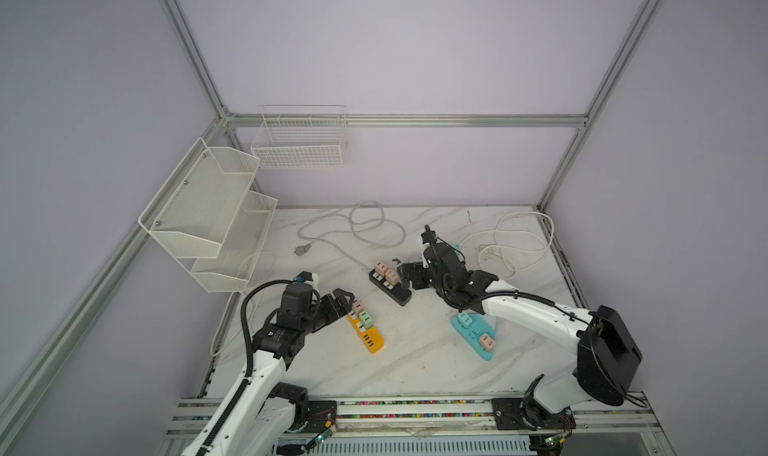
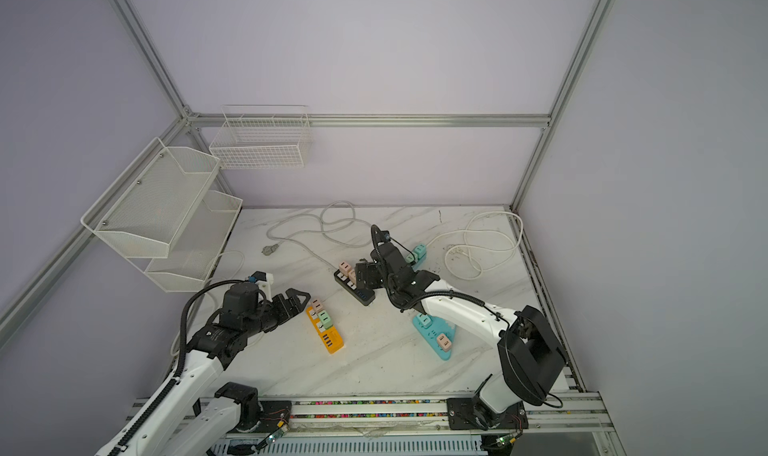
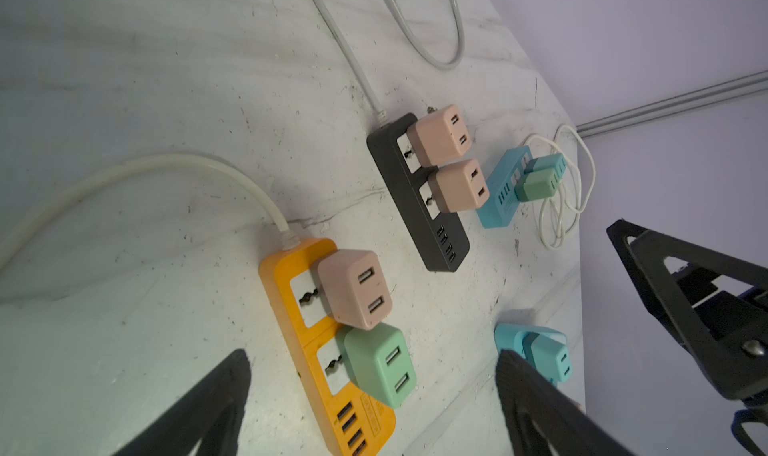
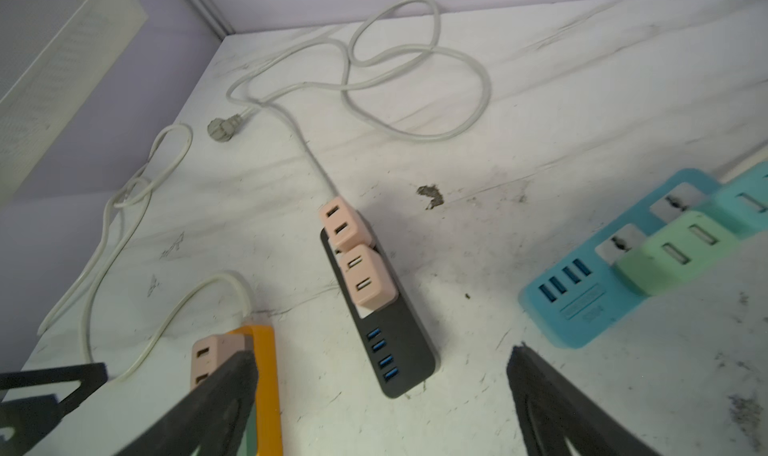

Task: Pull the plug off the socket
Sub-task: 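Move the left gripper to the orange strip while the right reaches the green plug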

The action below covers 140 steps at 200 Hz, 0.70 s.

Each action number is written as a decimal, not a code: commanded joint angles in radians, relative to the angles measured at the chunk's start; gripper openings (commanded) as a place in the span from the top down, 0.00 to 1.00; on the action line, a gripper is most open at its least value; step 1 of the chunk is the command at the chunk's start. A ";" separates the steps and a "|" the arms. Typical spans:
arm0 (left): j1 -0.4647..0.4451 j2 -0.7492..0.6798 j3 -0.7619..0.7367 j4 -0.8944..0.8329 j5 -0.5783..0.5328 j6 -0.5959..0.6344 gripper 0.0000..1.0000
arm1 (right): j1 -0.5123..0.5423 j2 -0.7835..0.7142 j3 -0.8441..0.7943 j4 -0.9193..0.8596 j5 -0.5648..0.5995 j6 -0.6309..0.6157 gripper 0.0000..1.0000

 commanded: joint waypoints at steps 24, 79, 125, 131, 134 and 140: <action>-0.127 -0.014 -0.096 -0.112 -0.054 -0.123 0.24 | 0.115 0.013 -0.052 0.017 -0.030 0.020 0.03; -0.220 -0.004 -0.153 -0.089 -0.052 -0.183 0.45 | 0.126 0.025 -0.100 0.073 -0.048 0.037 0.03; -0.297 0.054 -0.194 0.069 -0.039 -0.241 0.54 | 0.126 0.047 -0.105 0.078 -0.047 0.044 0.02; -0.309 0.066 -0.202 0.099 -0.036 -0.252 0.54 | 0.126 0.048 -0.106 0.080 -0.049 0.044 0.02; -0.313 0.073 -0.205 0.113 -0.034 -0.256 0.55 | 0.125 0.048 -0.108 0.081 -0.049 0.046 0.03; -0.322 0.087 -0.210 0.138 -0.034 -0.261 0.55 | 0.126 0.047 -0.112 0.084 -0.049 0.046 0.02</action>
